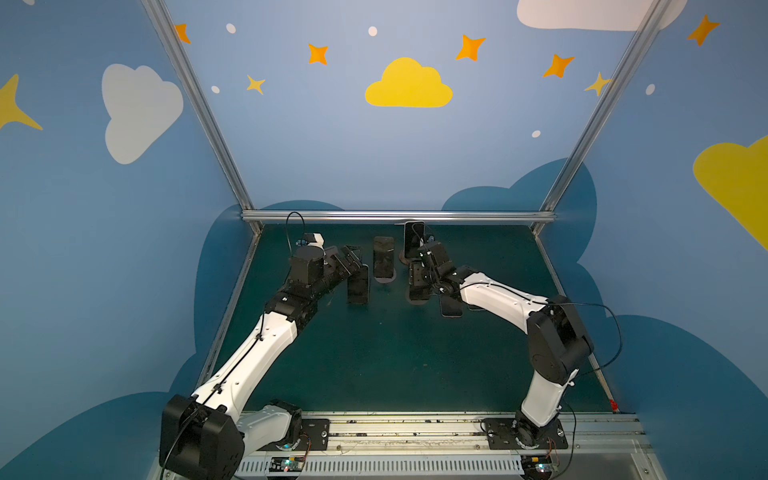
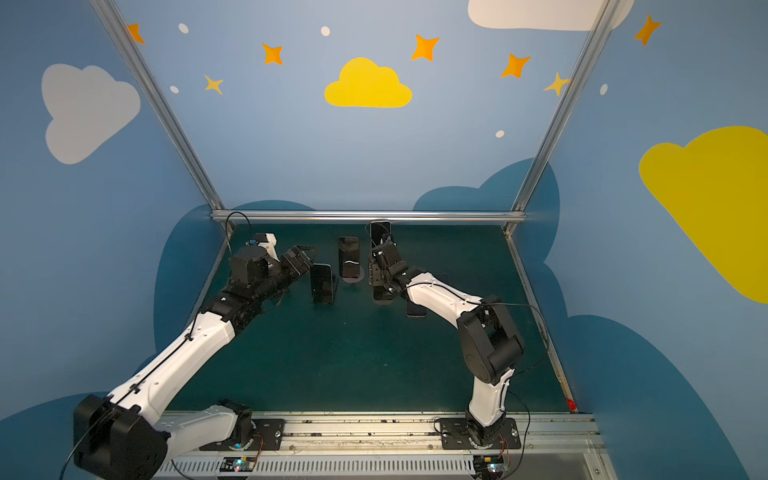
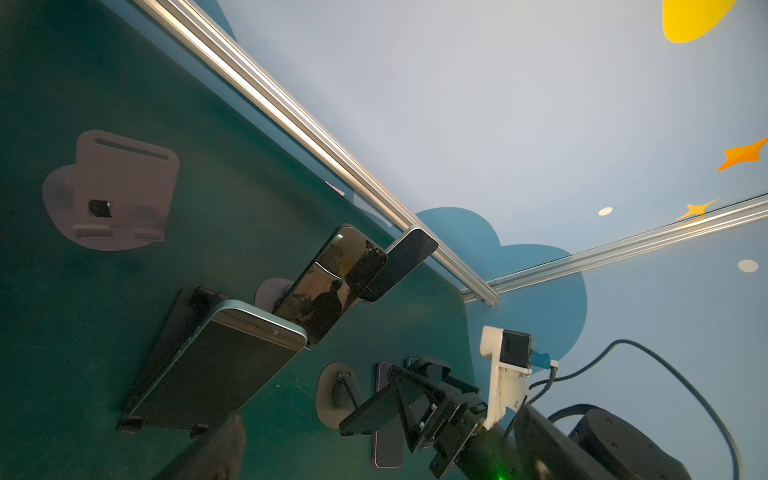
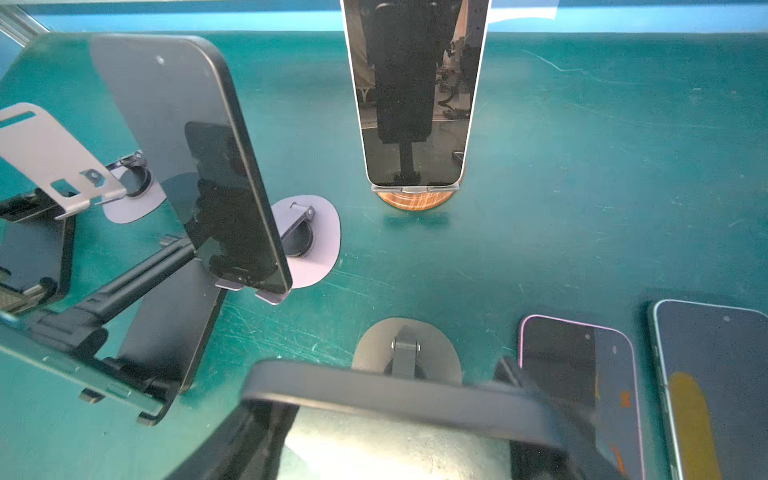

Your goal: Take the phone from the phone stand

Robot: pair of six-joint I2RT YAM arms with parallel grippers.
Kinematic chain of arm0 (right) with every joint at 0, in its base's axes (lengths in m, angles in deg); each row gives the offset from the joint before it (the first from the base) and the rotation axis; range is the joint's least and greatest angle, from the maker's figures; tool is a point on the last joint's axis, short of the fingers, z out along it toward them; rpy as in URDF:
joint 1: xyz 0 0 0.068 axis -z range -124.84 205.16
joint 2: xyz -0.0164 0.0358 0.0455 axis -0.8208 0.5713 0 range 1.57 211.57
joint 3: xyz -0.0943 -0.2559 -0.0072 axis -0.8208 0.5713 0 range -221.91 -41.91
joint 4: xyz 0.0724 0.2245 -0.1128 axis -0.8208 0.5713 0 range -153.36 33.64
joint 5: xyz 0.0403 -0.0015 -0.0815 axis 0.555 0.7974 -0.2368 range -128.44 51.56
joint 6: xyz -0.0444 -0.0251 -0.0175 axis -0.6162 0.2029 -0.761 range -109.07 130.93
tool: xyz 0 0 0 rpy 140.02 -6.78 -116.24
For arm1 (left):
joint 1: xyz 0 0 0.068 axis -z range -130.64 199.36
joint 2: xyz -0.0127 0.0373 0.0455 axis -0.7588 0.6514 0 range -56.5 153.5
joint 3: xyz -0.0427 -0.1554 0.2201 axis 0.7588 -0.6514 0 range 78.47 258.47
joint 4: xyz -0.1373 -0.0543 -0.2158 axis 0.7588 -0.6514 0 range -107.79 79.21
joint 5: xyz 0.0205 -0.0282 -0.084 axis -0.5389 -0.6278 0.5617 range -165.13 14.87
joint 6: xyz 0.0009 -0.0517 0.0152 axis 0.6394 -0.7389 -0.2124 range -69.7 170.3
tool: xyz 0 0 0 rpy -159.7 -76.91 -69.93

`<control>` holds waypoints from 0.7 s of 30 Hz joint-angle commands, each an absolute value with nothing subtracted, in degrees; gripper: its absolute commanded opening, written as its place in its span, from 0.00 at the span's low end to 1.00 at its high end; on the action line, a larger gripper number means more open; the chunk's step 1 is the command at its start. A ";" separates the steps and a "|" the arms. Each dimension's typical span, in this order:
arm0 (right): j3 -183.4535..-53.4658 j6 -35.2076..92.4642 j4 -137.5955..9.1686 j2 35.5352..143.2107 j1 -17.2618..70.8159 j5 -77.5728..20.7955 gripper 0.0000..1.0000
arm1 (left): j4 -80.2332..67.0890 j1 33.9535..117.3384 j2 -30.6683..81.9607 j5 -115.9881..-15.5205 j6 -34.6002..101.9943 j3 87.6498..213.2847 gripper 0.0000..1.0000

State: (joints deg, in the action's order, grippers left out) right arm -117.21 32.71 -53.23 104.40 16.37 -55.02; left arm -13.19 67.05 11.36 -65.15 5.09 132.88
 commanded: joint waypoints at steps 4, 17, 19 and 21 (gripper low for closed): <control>-116.03 31.16 -54.65 98.55 16.05 -56.24 0.69 | -12.73 67.20 11.17 -64.76 5.82 133.05 1.00; -111.34 25.06 -61.11 92.93 16.07 -57.56 0.67 | -12.68 67.68 12.98 -62.14 6.89 134.01 1.00; -111.04 24.79 -61.13 92.11 16.05 -57.67 0.67 | -12.46 67.91 13.28 -61.43 7.05 134.06 1.00; -110.74 24.41 -60.45 91.04 16.05 -58.23 0.67 | -12.76 68.63 13.53 -62.33 7.86 133.99 1.00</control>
